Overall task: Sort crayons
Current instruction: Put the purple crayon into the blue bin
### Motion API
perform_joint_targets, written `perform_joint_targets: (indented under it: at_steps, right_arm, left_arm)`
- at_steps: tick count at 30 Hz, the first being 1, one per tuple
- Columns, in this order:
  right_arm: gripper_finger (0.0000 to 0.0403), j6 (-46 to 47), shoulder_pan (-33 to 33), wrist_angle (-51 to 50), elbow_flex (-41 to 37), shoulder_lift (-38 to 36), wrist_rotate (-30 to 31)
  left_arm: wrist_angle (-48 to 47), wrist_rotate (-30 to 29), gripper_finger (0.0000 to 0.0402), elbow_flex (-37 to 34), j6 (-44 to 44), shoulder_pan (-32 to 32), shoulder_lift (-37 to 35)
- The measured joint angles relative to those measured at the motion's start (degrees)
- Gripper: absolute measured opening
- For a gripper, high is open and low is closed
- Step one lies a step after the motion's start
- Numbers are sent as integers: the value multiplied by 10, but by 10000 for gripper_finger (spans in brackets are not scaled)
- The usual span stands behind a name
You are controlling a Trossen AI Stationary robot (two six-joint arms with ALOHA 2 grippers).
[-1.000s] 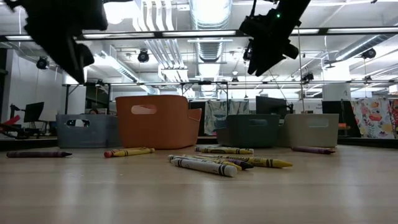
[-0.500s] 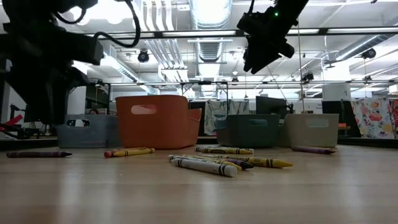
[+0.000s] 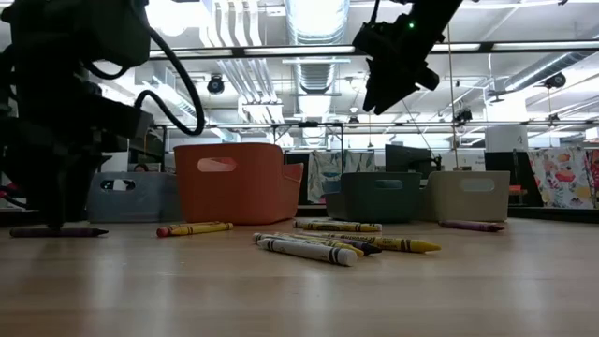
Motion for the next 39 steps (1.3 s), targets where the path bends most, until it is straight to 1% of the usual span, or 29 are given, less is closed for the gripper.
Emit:
perform_joint_targets:
  at_steps: [3, 9, 14, 16, 18, 23, 24, 26, 32, 36, 39]
  right_arm:
    - [141, 0, 0, 0, 0, 1, 0]
    - [143, 0, 0, 1, 0, 1, 0]
    - [137, 0, 0, 1, 0, 1, 0]
    - [137, 0, 0, 2, 0, 1, 0]
    - [139, 0, 0, 3, 0, 1, 0]
    - [141, -5, 0, 5, 0, 1, 0]
    - [140, -6, 0, 5, 0, 1, 0]
    - [137, -7, 0, 5, 0, 1, 0]
    - [132, -13, 2, 6, 0, 1, 0]
    - [135, -28, 5, 19, 0, 1, 0]
    - [137, -45, 9, 52, -5, 1, -5]
  left_arm:
    - [7, 0, 123, -4, 0, 0, 1]
    - [52, 4, 123, -32, -6, 0, -1]
    - [57, 4, 117, -36, -19, 0, -2]
    - [58, 5, 105, -36, -19, 0, -2]
    - [60, 7, 84, -36, -19, 0, -2]
    - [61, 11, 14, -36, -19, 0, -5]
    - [61, 10, 9, -37, -19, 0, -7]
    - [60, 8, 10, -38, -19, 0, -14]
    - [57, -8, 3, -39, -17, 0, -59]
    - [61, -49, 2, -39, -11, 0, -112]
    - [75, -88, 1, -39, 5, 0, -157]
